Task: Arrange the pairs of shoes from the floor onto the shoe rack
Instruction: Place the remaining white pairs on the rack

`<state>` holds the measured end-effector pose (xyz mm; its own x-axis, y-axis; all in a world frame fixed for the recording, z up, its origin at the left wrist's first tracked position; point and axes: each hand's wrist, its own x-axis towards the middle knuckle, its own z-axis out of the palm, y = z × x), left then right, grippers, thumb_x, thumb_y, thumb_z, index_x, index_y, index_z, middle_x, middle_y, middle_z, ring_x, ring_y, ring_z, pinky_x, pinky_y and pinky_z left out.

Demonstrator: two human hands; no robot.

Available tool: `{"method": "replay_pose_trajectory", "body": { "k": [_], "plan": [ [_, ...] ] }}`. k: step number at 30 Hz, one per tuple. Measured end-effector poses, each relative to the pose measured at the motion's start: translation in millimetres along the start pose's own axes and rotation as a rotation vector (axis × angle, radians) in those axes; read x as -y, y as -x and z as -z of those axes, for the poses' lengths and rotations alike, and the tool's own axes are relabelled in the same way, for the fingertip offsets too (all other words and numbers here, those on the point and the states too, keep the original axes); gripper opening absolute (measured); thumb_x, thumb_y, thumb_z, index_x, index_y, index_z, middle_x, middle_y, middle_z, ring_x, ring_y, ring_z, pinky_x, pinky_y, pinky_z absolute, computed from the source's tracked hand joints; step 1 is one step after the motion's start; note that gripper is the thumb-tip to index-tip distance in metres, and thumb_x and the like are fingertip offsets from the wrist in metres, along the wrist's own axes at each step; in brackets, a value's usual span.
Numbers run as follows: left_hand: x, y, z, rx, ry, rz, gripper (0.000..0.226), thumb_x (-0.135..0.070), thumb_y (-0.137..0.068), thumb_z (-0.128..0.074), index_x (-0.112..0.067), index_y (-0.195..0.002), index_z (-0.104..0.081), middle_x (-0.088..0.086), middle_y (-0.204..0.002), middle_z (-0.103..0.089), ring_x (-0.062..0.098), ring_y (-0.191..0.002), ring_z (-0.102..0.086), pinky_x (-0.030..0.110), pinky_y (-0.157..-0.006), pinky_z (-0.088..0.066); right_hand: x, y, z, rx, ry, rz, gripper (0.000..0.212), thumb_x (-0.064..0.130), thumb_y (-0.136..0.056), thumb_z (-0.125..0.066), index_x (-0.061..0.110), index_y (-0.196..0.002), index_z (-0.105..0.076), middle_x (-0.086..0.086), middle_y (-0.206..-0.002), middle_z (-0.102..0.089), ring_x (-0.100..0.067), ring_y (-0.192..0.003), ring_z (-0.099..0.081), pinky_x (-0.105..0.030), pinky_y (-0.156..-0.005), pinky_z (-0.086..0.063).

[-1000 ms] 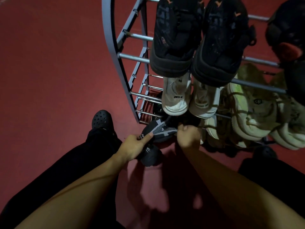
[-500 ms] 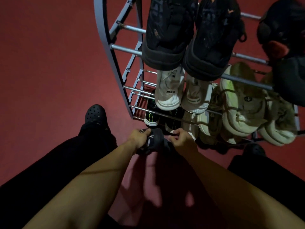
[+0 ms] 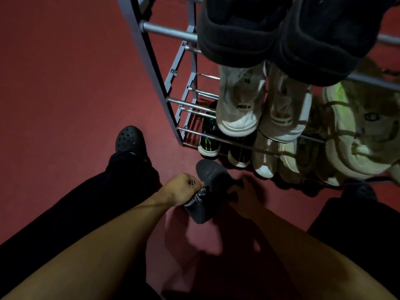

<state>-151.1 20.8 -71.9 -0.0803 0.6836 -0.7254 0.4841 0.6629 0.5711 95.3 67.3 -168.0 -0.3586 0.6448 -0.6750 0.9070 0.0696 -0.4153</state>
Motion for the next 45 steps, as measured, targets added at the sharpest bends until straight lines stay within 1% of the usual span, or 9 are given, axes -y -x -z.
{"method": "replay_pose_trajectory", "body": {
  "k": [5, 8, 11, 21, 26, 31, 34, 41, 45],
  "plan": [
    [-1.0, -4.0, -5.3, 0.017, 0.103, -0.007, 0.035, -0.04, -0.098, -0.064, -0.017, -0.073, -0.072, -0.004, -0.066, -0.069, 0.011, -0.06, -0.062, 0.028, -0.062, -0.053, -17.8, -28.8, -0.2, -0.175, -0.141, -0.237, 0.12, 0.044, -0.063, -0.089, 0.008, -0.155, -0.021, -0.018, -0.159, -0.028, -0.037, -0.147, -0.027, -0.05, -0.119, -0.024],
    [-3.6, -3.5, -11.2, 0.061, 0.152, -0.009, 0.032, -0.036, -0.1, -0.063, -0.013, -0.082, -0.075, -0.002, -0.072, -0.072, 0.009, -0.063, -0.062, 0.023, -0.061, -0.052, -33.5, -29.5, -2.7, -0.074, -0.325, -0.292, 0.107, 0.032, -0.066, -0.093, 0.004, -0.151, -0.035, -0.015, -0.152, -0.043, -0.033, -0.14, -0.041, -0.044, -0.116, -0.034],
    [-2.5, -2.5, -16.9, 0.107, 0.18, 0.003, 0.029, -0.036, -0.099, -0.064, -0.019, -0.08, -0.077, 0.003, -0.085, -0.079, 0.014, -0.073, -0.071, 0.033, -0.076, -0.059, -51.1, -27.4, -14.3, -0.044, -0.523, -0.276, 0.099, 0.057, -0.037, -0.097, 0.008, -0.119, -0.071, -0.011, -0.119, -0.072, -0.027, -0.109, -0.068, -0.045, -0.097, -0.054],
    [-26.9, 32.5, -11.7, 0.088, -0.065, -0.075, 0.03, -0.043, -0.1, -0.06, -0.02, -0.085, -0.073, -0.001, -0.083, -0.076, 0.014, -0.078, -0.071, 0.034, -0.072, -0.058, -11.3, 45.8, 37.0, 0.057, -0.801, -0.042, 0.04, 0.008, -0.074, -0.087, 0.017, -0.104, -0.062, 0.005, -0.094, -0.07, -0.006, -0.082, -0.066, -0.018, -0.07, -0.054],
    [-45.9, 72.2, 6.7, 0.092, -0.168, -0.149, 0.03, -0.042, -0.101, -0.058, -0.021, -0.082, -0.069, -0.002, -0.082, -0.074, 0.013, -0.073, -0.066, 0.029, -0.068, -0.053, 10.5, 90.3, 66.0, 0.018, -0.632, 0.02, 0.056, 0.071, -0.059, -0.081, 0.031, -0.082, -0.048, 0.018, -0.07, -0.047, -0.006, -0.067, -0.045, -0.026, -0.062, -0.036],
    [-59.7, 106.9, 13.8, 0.058, -0.201, -0.178, 0.032, -0.038, -0.1, -0.06, -0.009, -0.091, -0.072, 0.007, -0.081, -0.072, 0.015, -0.07, -0.064, 0.03, -0.068, -0.054, 43.3, 132.7, 94.3, 0.043, -0.581, 0.067, 0.072, 0.09, -0.055, -0.066, 0.02, -0.064, -0.054, 0.002, -0.063, -0.045, -0.016, -0.064, -0.044, -0.034, -0.067, -0.032],
    [-68.9, 126.9, 16.1, 0.027, -0.284, -0.212, 0.03, -0.036, -0.098, -0.061, -0.009, -0.088, -0.071, 0.005, -0.079, -0.068, 0.015, -0.07, -0.06, 0.036, -0.072, -0.057, 46.7, 157.6, 106.7, 0.096, -0.551, 0.039, 0.087, 0.088, -0.063, -0.064, 0.002, -0.074, -0.066, -0.007, -0.071, -0.06, -0.02, -0.067, -0.053, -0.036, -0.069, -0.038],
    [-100.2, 184.5, 24.8, -0.063, -0.335, -0.323, 0.046, -0.048, -0.099, -0.057, -0.006, -0.083, -0.067, 0.002, -0.071, -0.061, 0.016, -0.063, -0.055, 0.038, -0.065, -0.051, 72.3, 236.0, 154.0, -0.003, -0.377, 0.203, 0.023, 0.039, -0.083, -0.078, 0.02, -0.073, -0.07, 0.004, -0.075, -0.064, -0.004, -0.07, -0.055, -0.022, -0.07, -0.044],
    [-119.5, 212.1, 25.2, -0.094, -0.37, -0.372, 0.039, -0.048, -0.098, -0.058, -0.02, -0.072, -0.065, 0.0, -0.065, -0.066, 0.016, -0.059, -0.061, 0.03, -0.061, -0.05, 83.6, 271.9, 174.5, -0.015, -0.297, 0.263, 0.025, 0.024, -0.085, -0.079, 0.012, -0.106, -0.073, 0.002, -0.105, -0.071, 0.0, -0.092, -0.062, -0.008, -0.081, -0.045]
  ]
}}
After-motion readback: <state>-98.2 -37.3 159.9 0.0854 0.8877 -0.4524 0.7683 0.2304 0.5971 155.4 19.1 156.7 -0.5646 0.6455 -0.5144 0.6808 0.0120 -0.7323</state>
